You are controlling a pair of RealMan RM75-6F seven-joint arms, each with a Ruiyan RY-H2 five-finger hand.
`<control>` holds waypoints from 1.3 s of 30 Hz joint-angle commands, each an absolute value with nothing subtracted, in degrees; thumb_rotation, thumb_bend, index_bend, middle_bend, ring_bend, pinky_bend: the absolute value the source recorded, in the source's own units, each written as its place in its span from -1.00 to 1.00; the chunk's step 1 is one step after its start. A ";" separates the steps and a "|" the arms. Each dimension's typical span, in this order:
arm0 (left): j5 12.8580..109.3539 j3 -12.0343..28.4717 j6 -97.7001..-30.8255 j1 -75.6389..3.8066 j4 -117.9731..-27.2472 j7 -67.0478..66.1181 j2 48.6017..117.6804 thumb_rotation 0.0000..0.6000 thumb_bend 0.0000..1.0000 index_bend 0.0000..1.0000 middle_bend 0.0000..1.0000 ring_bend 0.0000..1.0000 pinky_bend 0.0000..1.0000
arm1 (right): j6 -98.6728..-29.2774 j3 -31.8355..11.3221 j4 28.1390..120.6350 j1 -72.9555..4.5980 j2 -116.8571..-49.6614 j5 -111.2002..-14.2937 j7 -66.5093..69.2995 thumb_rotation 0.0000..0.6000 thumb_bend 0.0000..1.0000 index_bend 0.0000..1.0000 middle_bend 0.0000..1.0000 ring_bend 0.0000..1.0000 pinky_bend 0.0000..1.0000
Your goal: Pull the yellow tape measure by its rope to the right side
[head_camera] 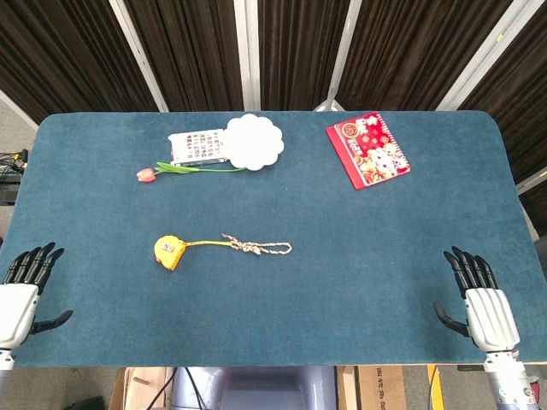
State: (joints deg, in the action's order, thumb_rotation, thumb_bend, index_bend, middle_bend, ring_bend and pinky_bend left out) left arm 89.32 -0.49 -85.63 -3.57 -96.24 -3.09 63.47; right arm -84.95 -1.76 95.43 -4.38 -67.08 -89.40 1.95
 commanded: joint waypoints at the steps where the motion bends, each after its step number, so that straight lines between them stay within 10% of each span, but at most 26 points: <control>1: 89.32 -0.49 -85.62 -3.57 -96.22 -3.08 63.48 1.00 -1.00 -1.00 -1.00 -1.00 -1.00 | -85.12 -1.82 95.41 -4.36 -67.15 -89.48 1.89 1.00 -0.31 -1.00 -1.00 -1.00 -1.00; 28: 88.98 -0.44 -85.25 -3.67 -96.69 -2.70 63.35 1.00 -1.00 -1.00 -1.00 -1.00 -1.00 | -77.85 -7.12 99.79 -12.75 -67.28 -89.71 3.83 1.00 -0.31 -1.00 -1.00 -1.00 -1.00; 39: 88.30 -0.36 -84.42 -3.92 -97.10 -1.12 62.77 1.00 -1.00 -1.00 -1.00 -1.00 -1.00 | -65.12 -14.21 103.29 -24.92 -74.85 -79.73 -5.16 1.00 -0.31 -0.37 -0.97 -1.00 -1.00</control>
State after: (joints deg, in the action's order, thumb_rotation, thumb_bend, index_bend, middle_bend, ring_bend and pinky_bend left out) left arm 88.30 -0.36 -84.44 -3.90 -97.07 -1.20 62.80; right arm -67.31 -12.96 102.80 -22.85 -72.54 -81.52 -3.02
